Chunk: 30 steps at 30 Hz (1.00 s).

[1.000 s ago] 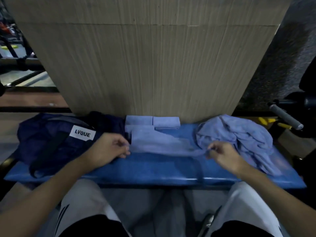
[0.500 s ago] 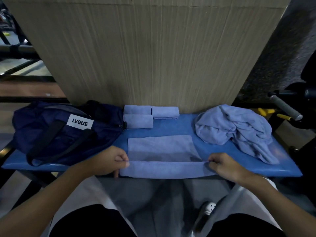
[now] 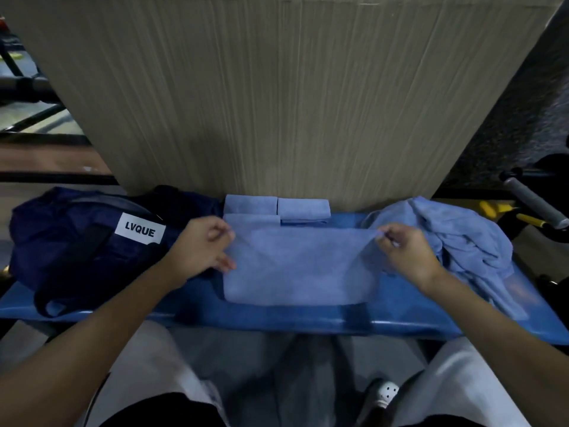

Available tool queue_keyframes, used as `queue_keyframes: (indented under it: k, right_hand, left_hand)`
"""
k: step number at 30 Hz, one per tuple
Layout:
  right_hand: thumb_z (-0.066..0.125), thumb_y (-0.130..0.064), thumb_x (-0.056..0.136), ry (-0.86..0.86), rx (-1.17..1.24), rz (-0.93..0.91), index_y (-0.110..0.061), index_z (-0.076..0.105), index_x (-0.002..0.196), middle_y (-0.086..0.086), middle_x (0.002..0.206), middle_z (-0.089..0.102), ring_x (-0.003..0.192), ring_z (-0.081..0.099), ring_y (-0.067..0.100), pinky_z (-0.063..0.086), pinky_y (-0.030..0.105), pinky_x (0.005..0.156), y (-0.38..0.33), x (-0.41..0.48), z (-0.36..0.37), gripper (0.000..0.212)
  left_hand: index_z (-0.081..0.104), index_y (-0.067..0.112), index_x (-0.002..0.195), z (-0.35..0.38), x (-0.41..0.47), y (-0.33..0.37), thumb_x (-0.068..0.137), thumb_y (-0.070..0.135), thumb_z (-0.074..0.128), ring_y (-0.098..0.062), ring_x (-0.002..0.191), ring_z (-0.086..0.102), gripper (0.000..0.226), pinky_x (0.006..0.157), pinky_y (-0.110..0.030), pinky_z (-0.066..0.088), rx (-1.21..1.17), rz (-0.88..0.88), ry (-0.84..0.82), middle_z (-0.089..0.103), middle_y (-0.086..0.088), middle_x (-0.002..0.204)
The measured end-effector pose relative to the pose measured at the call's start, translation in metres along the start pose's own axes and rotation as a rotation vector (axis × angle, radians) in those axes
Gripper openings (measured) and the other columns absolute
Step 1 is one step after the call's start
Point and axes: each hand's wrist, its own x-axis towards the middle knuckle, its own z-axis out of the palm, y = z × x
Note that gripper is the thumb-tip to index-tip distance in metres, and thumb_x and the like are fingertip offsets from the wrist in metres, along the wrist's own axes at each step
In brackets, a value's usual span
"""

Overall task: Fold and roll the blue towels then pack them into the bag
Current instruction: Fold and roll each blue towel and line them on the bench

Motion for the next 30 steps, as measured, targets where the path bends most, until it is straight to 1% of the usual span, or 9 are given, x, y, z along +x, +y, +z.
queue_keyframes:
  k: [3, 6, 9, 12, 17, 20, 22, 26, 30]
  right_hand:
    - [0.049, -0.004, 0.098, 0.112, 0.176, 0.032, -0.006, 0.06, 0.089, 0.016, 0.068, 0.058, 0.054, 0.057, 0.017, 0.05, 0.027, 0.048, -0.034, 0.027, -0.016, 0.015]
    - [0.048, 0.002, 0.097, 0.155, 0.407, -0.007, -0.006, 0.058, 0.085, 0.011, 0.077, 0.063, 0.058, 0.065, 0.006, 0.053, 0.023, 0.059, -0.073, 0.043, -0.037, 0.017]
    - [0.047, 0.005, 0.094, 0.219, 0.427, -0.118, -0.016, 0.055, 0.078, 0.007, 0.08, 0.065, 0.065, 0.067, 0.007, 0.052, 0.02, 0.063, -0.1, 0.044, -0.058, 0.027]
    - [0.048, 0.006, 0.092, 0.236, 0.406, -0.162, -0.014, 0.057, 0.079, 0.008, 0.081, 0.065, 0.07, 0.067, 0.01, 0.053, 0.022, 0.069, -0.111, 0.027, -0.07, 0.026]
    - [0.053, 0.004, 0.087, 0.113, 0.284, -0.14, 0.005, 0.059, 0.084, 0.017, 0.074, 0.063, 0.063, 0.058, 0.004, 0.047, 0.016, 0.062, -0.066, -0.03, -0.054, 0.007]
    - [0.06, 0.001, 0.087, -0.08, 0.154, -0.049, -0.01, 0.06, 0.071, 0.01, 0.063, 0.06, 0.055, 0.051, 0.001, 0.039, 0.013, 0.057, -0.012, -0.07, -0.032, 0.019]
    - [0.065, 0.0, 0.085, -0.205, 0.045, 0.012, -0.021, 0.063, 0.064, 0.005, 0.062, 0.06, 0.058, 0.048, 0.0, 0.038, 0.016, 0.06, 0.021, -0.096, -0.02, 0.031]
    - [0.068, 0.008, 0.078, -0.332, -0.02, 0.088, -0.024, 0.062, 0.06, -0.006, 0.056, 0.058, 0.058, 0.048, -0.003, 0.037, 0.018, 0.062, 0.048, -0.123, -0.004, 0.037]
    - [0.064, 0.01, 0.08, -0.311, 0.013, 0.107, -0.016, 0.063, 0.065, -0.007, 0.056, 0.058, 0.056, 0.049, -0.003, 0.039, 0.018, 0.059, 0.048, -0.117, 0.0, 0.03]
  left_hand:
    - [0.056, 0.003, 0.091, -0.007, 0.018, 0.038, 0.099, 0.008, 0.053, -0.02, 0.056, 0.07, 0.01, 0.058, -0.034, 0.059, -0.086, 0.099, 0.098, 0.061, -0.022, 0.081]
    - [0.059, 0.01, 0.088, -0.02, 0.029, 0.078, 0.099, 0.011, 0.055, -0.016, 0.067, 0.071, 0.012, 0.072, -0.034, 0.058, -0.119, 0.226, 0.18, 0.067, -0.016, 0.084]
    - [0.06, 0.014, 0.087, -0.033, 0.027, 0.11, 0.098, 0.01, 0.056, -0.015, 0.072, 0.072, 0.013, 0.068, -0.025, 0.058, -0.135, 0.329, 0.21, 0.07, -0.006, 0.082]
    - [0.06, 0.015, 0.086, -0.038, 0.01, 0.122, 0.098, 0.008, 0.055, -0.017, 0.076, 0.073, 0.014, 0.068, -0.024, 0.058, -0.152, 0.373, 0.189, 0.07, -0.004, 0.081]
    - [0.062, 0.01, 0.084, -0.027, -0.036, 0.08, 0.094, 0.006, 0.059, -0.02, 0.078, 0.073, 0.012, 0.071, -0.027, 0.058, -0.093, 0.276, 0.083, 0.072, -0.013, 0.081]
    - [0.062, 0.007, 0.08, -0.015, -0.065, 0.026, 0.092, 0.0, 0.061, -0.023, 0.072, 0.072, 0.014, 0.067, -0.033, 0.056, 0.038, 0.119, -0.027, 0.072, -0.016, 0.073]
    - [0.063, 0.007, 0.079, -0.006, -0.082, -0.006, 0.091, 0.001, 0.063, -0.025, 0.068, 0.07, 0.013, 0.061, -0.032, 0.053, 0.127, 0.018, -0.13, 0.072, -0.016, 0.069]
    - [0.064, 0.001, 0.08, 0.003, -0.1, -0.039, 0.09, 0.001, 0.065, -0.01, 0.049, 0.059, 0.01, 0.047, -0.019, 0.043, 0.254, -0.052, -0.251, 0.069, -0.011, 0.058]
    - [0.063, -0.001, 0.078, 0.002, -0.091, -0.049, 0.088, -0.001, 0.065, -0.011, 0.04, 0.05, 0.01, 0.044, -0.018, 0.039, 0.293, 0.003, -0.227, 0.059, -0.005, 0.047]
